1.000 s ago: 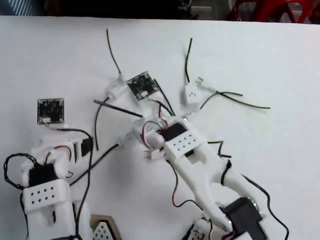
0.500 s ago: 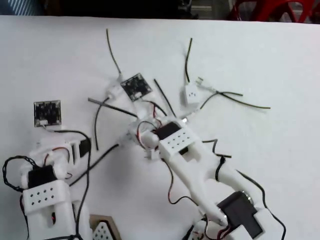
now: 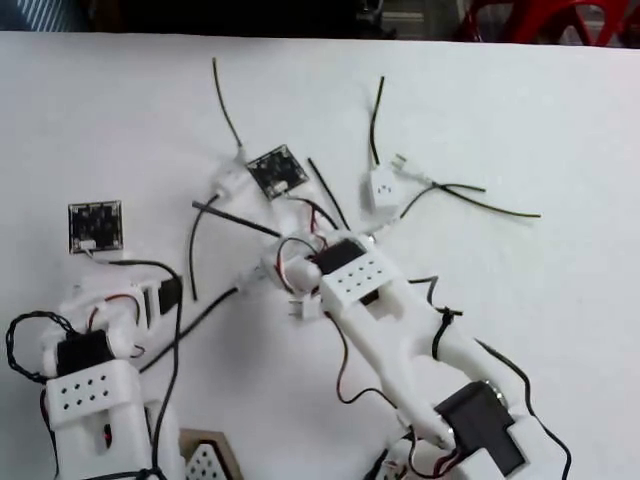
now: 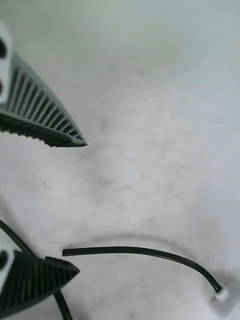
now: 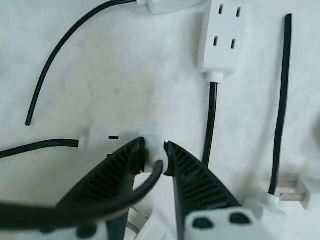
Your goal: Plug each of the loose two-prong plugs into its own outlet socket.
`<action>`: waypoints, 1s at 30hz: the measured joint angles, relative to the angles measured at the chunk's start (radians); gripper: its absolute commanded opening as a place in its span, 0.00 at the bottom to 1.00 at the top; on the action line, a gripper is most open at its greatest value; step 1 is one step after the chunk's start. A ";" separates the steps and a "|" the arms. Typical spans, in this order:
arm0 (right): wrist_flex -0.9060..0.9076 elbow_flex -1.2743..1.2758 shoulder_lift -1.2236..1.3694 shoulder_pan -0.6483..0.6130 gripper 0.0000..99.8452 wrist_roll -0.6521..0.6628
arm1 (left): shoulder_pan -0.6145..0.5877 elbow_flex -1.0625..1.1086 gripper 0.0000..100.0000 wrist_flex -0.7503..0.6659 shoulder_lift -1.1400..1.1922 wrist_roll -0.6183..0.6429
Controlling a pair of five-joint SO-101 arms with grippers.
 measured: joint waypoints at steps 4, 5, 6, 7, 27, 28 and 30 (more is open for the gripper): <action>0.003 -0.002 0.006 0.002 0.02 0.000 | 0.000 0.000 0.35 0.000 0.000 0.000; 0.003 -0.002 0.006 0.002 0.02 0.005 | 0.000 0.000 0.35 0.000 0.000 0.000; 0.011 -0.005 0.006 0.003 0.02 0.017 | 0.000 0.000 0.35 0.000 0.000 0.000; 0.017 -0.008 0.006 0.006 0.02 0.031 | 0.000 0.000 0.35 0.000 0.000 0.000; 0.118 -0.081 0.020 0.002 0.02 0.054 | 0.000 0.000 0.35 0.000 0.000 0.000; 0.118 -0.081 0.020 -0.002 0.02 0.054 | 0.000 0.000 0.35 0.000 0.000 0.000; 0.120 -0.081 0.020 -0.003 0.02 0.054 | 0.000 0.000 0.35 0.000 0.000 0.000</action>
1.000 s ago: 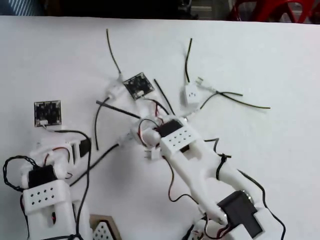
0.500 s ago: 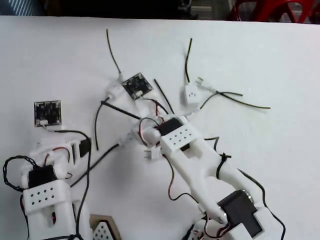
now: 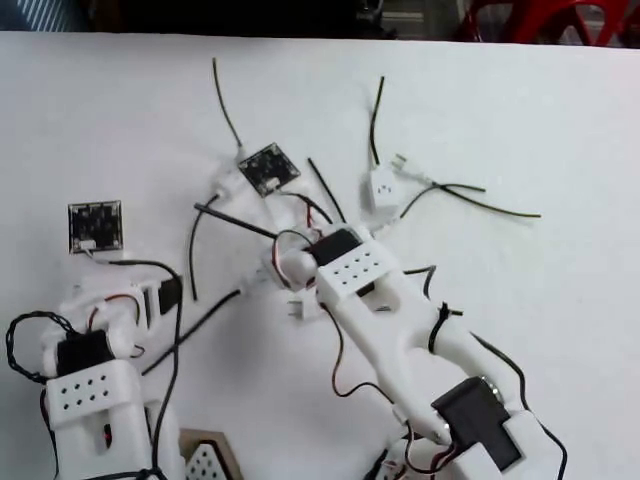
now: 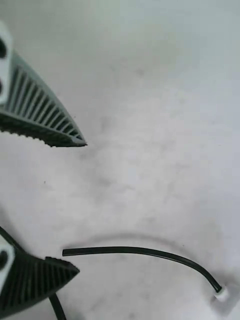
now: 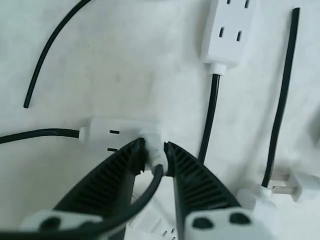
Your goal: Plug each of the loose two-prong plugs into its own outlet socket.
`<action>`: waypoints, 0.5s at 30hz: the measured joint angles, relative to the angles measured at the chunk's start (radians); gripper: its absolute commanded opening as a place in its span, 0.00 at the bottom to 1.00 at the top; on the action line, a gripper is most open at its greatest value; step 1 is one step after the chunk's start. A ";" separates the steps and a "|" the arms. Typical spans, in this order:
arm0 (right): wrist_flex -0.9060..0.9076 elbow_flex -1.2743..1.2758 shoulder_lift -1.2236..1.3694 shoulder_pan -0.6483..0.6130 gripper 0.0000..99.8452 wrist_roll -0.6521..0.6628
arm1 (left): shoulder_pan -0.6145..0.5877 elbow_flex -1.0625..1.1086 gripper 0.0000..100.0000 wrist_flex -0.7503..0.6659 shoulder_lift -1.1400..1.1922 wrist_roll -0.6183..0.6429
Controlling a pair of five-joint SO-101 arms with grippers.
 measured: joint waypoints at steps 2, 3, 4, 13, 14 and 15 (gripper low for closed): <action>0.006 0.000 0.000 0.000 0.02 0.000 | 0.000 0.000 0.35 0.000 0.000 0.000; 0.009 0.000 0.000 -0.003 0.02 0.000 | 0.000 0.000 0.35 0.000 0.000 0.000; 0.014 -0.002 0.000 -0.009 0.02 0.000 | 0.000 0.000 0.35 0.000 0.000 0.000; 0.043 -0.077 0.086 -0.035 0.02 0.000 | -0.026 0.000 0.35 0.000 0.000 0.000; 0.044 -0.086 0.092 -0.029 0.02 0.000 | -0.026 0.000 0.35 0.000 0.000 0.000; 0.055 -0.094 0.097 -0.023 0.02 0.000 | -0.028 0.000 0.35 0.000 0.000 0.000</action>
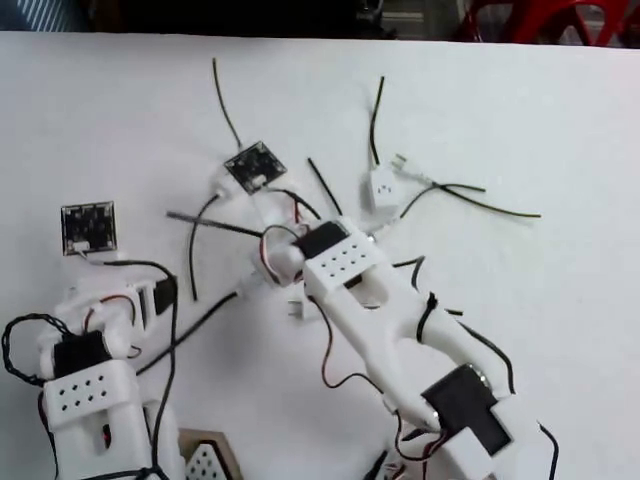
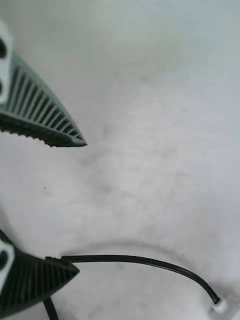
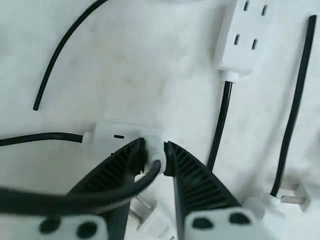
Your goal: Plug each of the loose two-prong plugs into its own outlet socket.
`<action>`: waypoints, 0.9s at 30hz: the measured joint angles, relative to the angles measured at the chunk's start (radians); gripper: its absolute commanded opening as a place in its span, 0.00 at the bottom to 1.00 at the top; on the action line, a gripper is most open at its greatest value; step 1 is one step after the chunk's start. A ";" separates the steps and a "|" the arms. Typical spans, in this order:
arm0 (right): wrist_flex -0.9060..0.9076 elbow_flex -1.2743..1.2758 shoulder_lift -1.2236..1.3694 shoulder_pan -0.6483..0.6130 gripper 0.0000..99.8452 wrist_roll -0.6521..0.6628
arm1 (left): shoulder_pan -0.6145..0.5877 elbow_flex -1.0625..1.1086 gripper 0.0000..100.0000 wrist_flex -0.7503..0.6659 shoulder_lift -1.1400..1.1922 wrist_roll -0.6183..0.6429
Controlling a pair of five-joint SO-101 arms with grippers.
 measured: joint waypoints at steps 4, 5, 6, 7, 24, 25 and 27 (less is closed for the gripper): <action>0.081 -0.055 0.021 0.012 0.02 0.000 | 0.000 0.000 0.35 0.000 0.000 0.000; 0.103 -0.068 0.023 0.012 0.02 0.000 | 0.000 0.000 0.35 0.000 0.000 0.000; 0.120 -0.077 0.023 0.014 0.02 0.000 | 0.000 0.000 0.35 0.000 0.000 0.000; 0.135 -0.084 0.023 0.014 0.02 0.000 | 0.000 0.000 0.35 0.000 0.000 0.000; 0.149 -0.074 0.028 -0.011 0.02 0.000 | 0.000 0.000 0.35 0.000 0.000 0.000; 0.130 -0.057 0.026 -0.017 0.02 0.000 | 0.000 0.000 0.35 0.000 0.000 0.000; 0.092 -0.025 0.025 -0.025 0.02 0.000 | 0.000 0.000 0.35 0.000 0.000 0.000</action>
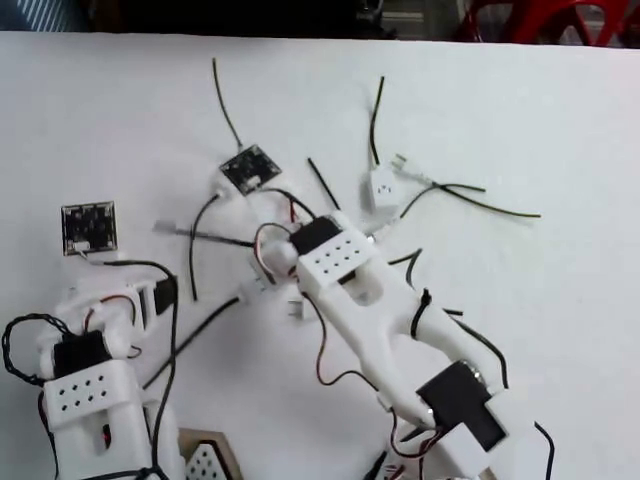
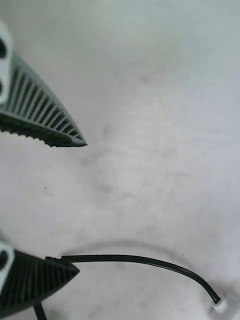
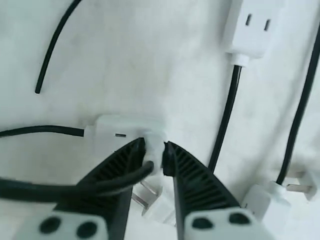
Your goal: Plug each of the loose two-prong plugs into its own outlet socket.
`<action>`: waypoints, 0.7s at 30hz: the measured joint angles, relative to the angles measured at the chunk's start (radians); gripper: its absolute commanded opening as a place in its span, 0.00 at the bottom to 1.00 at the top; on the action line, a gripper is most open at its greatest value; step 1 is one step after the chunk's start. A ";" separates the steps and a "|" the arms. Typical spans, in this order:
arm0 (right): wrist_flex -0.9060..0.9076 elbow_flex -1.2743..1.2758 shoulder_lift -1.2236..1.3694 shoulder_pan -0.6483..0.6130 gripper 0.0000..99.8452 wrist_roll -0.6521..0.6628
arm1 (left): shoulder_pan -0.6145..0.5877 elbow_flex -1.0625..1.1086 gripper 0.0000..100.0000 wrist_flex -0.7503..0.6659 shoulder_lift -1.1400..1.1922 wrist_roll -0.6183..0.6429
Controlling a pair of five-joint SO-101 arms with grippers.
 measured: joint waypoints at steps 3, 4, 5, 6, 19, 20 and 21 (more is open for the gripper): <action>-0.023 0.029 -0.012 0.000 0.02 -0.040 | 0.000 0.000 0.35 0.000 0.000 0.000; -0.023 0.031 -0.012 0.000 0.02 -0.055 | 0.000 0.000 0.35 0.000 0.000 0.000; -0.025 0.034 -0.012 -0.002 0.02 -0.066 | 0.000 0.000 0.35 0.000 0.000 0.000; -0.026 0.037 -0.012 -0.002 0.02 -0.071 | 0.000 0.000 0.35 0.000 0.000 0.000; -0.026 0.072 -0.080 -0.002 0.02 -0.213 | 0.000 0.000 0.35 0.000 0.000 0.000; -0.026 0.074 -0.086 -0.002 0.02 -0.226 | 0.000 0.000 0.35 0.000 0.000 0.000; -0.026 0.075 -0.089 -0.003 0.02 -0.236 | 0.000 0.000 0.35 0.000 0.000 0.000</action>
